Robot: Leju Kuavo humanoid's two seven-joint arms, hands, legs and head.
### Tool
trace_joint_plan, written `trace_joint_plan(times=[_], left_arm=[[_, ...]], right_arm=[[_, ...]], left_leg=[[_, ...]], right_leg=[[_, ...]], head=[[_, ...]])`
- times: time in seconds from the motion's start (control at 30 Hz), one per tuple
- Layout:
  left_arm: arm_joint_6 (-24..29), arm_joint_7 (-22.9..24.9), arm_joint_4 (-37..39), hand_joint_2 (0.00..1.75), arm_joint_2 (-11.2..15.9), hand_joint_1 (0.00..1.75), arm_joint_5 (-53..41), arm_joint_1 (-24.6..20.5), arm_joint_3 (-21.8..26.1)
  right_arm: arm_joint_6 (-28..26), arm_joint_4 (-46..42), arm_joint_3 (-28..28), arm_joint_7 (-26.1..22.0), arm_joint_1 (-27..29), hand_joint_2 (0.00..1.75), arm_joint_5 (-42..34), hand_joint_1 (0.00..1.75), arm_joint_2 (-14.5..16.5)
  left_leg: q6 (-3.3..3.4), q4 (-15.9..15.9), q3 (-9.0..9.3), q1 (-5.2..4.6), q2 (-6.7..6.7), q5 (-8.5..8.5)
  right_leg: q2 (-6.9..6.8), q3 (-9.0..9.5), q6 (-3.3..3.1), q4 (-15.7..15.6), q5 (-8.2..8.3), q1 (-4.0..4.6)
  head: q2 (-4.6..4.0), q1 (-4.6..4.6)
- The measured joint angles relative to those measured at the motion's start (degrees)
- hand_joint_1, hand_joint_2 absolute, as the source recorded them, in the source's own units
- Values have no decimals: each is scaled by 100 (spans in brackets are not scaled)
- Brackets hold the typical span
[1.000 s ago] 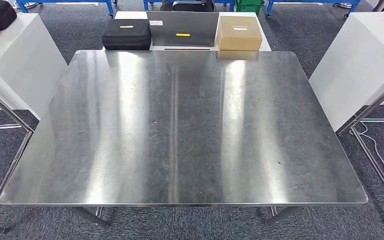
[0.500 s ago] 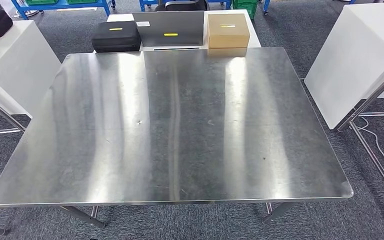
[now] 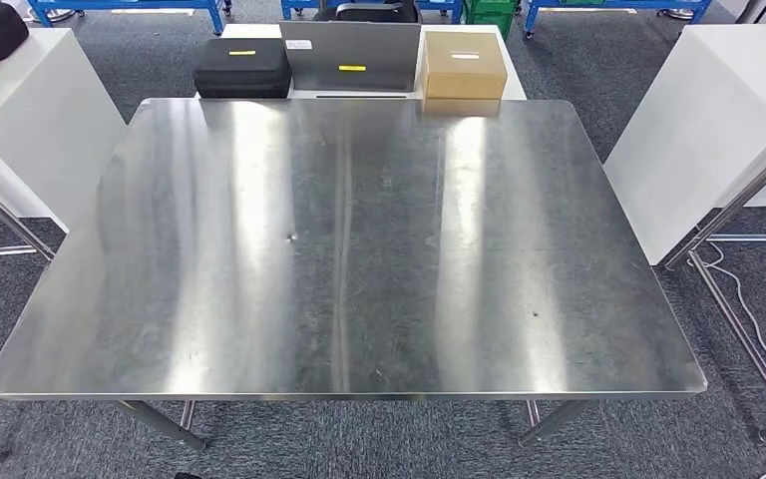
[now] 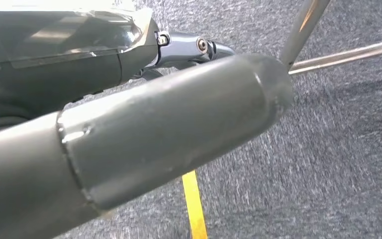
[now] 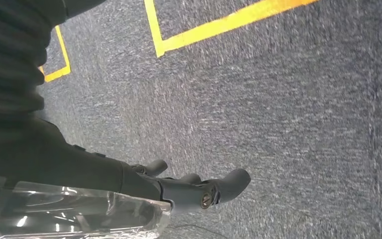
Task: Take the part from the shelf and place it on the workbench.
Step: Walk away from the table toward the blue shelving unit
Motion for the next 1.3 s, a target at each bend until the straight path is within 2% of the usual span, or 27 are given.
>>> trace_joint_plan(times=[0.1,0.13,0.17,0.23,0.3,0.43,0.47,0.5,0.53,0.6,0.63,0.67,0.7,0.77,0.8,0.83,0.9,0.97,1.0,1.07,1.1,1.13,1.17,1.2,1.23,1.3], left_arm=[[0,-7,0,0,1,0,0,3,1],[0,-8,0,0,-1,0,0,5,1],[0,-8,0,0,-3,0,0,6,2],[0,-8,0,0,-10,0,0,6,1],[0,-8,0,0,-15,0,0,5,1],[0,-8,0,0,-16,0,0,5,0],[0,-7,0,0,-14,0,0,4,1],[-1,-8,0,0,-13,0,0,2,1],[-1,-8,0,0,-12,0,-1,0,2],[-5,-5,0,0,-10,0,-23,-3,2],[-7,-2,0,0,-10,0,-34,-2,2],[-9,4,0,0,-10,0,-45,0,2],[-9,8,0,0,-10,0,-47,1,2],[-9,14,0,0,-8,0,-51,-7,2],[-9,16,0,0,-8,0,-53,-16,2],[-9,20,0,0,-9,0,-54,-24,2],[-9,29,0,0,-11,0,-55,-31,3],[-9,32,0,0,-18,0,-55,-36,5],[-8,32,0,0,-21,0,-55,-41,6],[-7,33,0,0,-25,0,-55,-47,8],[-7,33,0,0,-24,0,-55,-46,9],[-7,34,0,0,-25,0,-55,-45,10],[-7,34,0,0,-27,0,-55,-45,10],[-6,35,0,0,-32,0,-55,-45,11],[-4,36,0,0,-37,0,-55,-45,11],[0,36,0,0,-45,0,-55,-46,12]], right_arm=[[-7,2,0,-5,6,175,6,0,0],[-9,2,0,-5,10,175,7,0,-3],[-11,2,0,-5,14,175,8,0,-6],[-14,2,0,-5,14,175,8,0,-16],[-14,1,0,-5,9,175,9,0,-23],[-14,1,0,-5,7,175,9,0,-25],[-14,2,0,-5,4,175,9,0,-24],[-16,2,0,-5,3,175,9,0,-23],[-19,2,0,-2,0,175,9,0,-23],[-30,2,0,18,0,175,13,0,-24],[-33,2,0,33,-1,175,14,0,-25],[-36,2,0,48,2,175,16,0,-24],[-36,2,0,61,3,175,16,0,-23],[-37,2,0,84,1,175,16,0,-22],[-37,2,0,91,-3,175,16,0,-22],[-38,2,0,95,-8,175,16,0,-22],[-40,2,0,99,-19,175,17,0,-24],[-43,2,0,102,-19,175,18,0,-29],[-44,2,0,104,-18,175,18,0,-31],[-44,2,0,105,-18,175,20,0,-31],[-44,2,0,107,-17,175,25,0,-28],[-43,2,0,110,-15,175,33,0,-29],[-43,2,0,116,-13,175,42,0,-32],[-43,2,1,122,-11,175,54,0,-36],[-43,2,1,128,-13,175,66,0,-41],[-43,2,3,133,-29,175,90,0,-49]], left_leg=[[50,-8,-75,-14,24,60],[49,-5,-99,-20,28,73],[44,-3,-115,-22,30,85],[27,1,-121,-20,29,98],[16,4,-117,-19,28,103],[11,7,-116,-19,28,103],[-2,16,-119,-34,29,99],[-30,25,-126,-46,29,99],[-84,90,-160,-45,20,44],[-218,898,-508,-20,-13,-429],[-265,1319,-680,0,-29,-654],[-283,1611,-781,9,-36,-774],[-283,1476,-687,18,-35,-659],[-266,738,-263,39,-41,-319],[-249,400,-84,40,-50,-200],[-227,184,21,33,-58,-135],[-169,106,16,-8,-66,-98],[-69,73,-30,-19,-53,-22],[-11,50,-59,-18,-43,26],[69,29,-152,-22,-21,115],[88,31,-211,-28,-13,156],[91,33,-270,-33,-7,197],[86,36,-327,-36,-2,239],[76,39,-378,-38,-1,278],[63,40,-421,-38,-1,314],[16,50,-485,-46,-1,382]], right_leg=[[-5,-474,-28,1069,-530,-35],[-5,-556,-4,1306,-612,-42],[-6,-531,37,1341,-608,-51],[-12,-167,133,781,-386,-66],[-19,138,182,262,-207,-77],[-23,210,190,133,-168,-82],[-25,266,178,9,-156,-78],[-26,313,140,-117,-133,-68],[-27,357,63,-235,-93,-76],[-32,349,-111,-342,-3,-85],[-35,330,-166,-346,35,-98],[-38,301,-180,-339,53,-93],[-37,291,-176,-331,61,-93],[-34,281,-159,-310,75,-92],[-33,273,-144,-295,83,-74],[-33,259,-119,-283,97,-61],[-34,217,-51,-280,139,-39],[-34,145,19,-237,119,-42],[-35,78,27,-116,17,-46],[-36,-164,-11,481,-394,-65],[-36,-301,-24,876,-614,-70],[-36,-391,-16,1197,-767,-74],[-37,-391,14,1346,-827,-75],[-37,-267,57,1253,-786,-76],[-37,-37,100,951,-684,-76],[-37,577,130,59,-485,-65]], head=[[0,31],[0,30],[0,35],[0,38],[0,40],[0,41],[0,40],[0,37],[0,32],[0,10],[0,3],[0,-4],[0,-4],[0,-4],[0,-1],[0,2],[0,7],[0,7],[0,18],[0,35],[0,47],[0,45],[0,47],[0,49],[0,48],[0,50]])
